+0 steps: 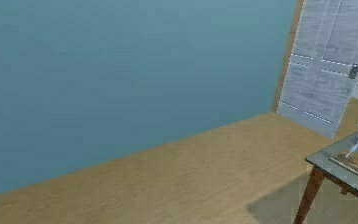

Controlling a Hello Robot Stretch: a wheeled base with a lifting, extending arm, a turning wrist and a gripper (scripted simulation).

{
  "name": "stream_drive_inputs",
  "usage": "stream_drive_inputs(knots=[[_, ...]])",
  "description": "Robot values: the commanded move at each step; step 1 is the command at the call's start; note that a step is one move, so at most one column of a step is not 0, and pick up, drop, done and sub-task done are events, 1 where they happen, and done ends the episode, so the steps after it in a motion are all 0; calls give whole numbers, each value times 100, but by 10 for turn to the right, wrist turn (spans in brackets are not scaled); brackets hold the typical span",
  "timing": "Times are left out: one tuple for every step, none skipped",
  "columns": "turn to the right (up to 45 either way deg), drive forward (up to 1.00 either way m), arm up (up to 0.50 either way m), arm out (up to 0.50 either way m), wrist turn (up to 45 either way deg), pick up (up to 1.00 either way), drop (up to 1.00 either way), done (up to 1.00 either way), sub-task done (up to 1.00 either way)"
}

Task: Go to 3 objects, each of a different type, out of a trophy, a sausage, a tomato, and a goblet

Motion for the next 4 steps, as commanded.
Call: stream_drive_inputs(knots=[[90, 0, 0, 0, 0, 0, 0, 0, 0], [0, 90, 0, 0, 0, 0, 0, 0, 0], [450, 0, 0, 0, 0, 0, 0, 0, 0], [240, 0, 0, 0, 0, 0, 0, 0, 0]])
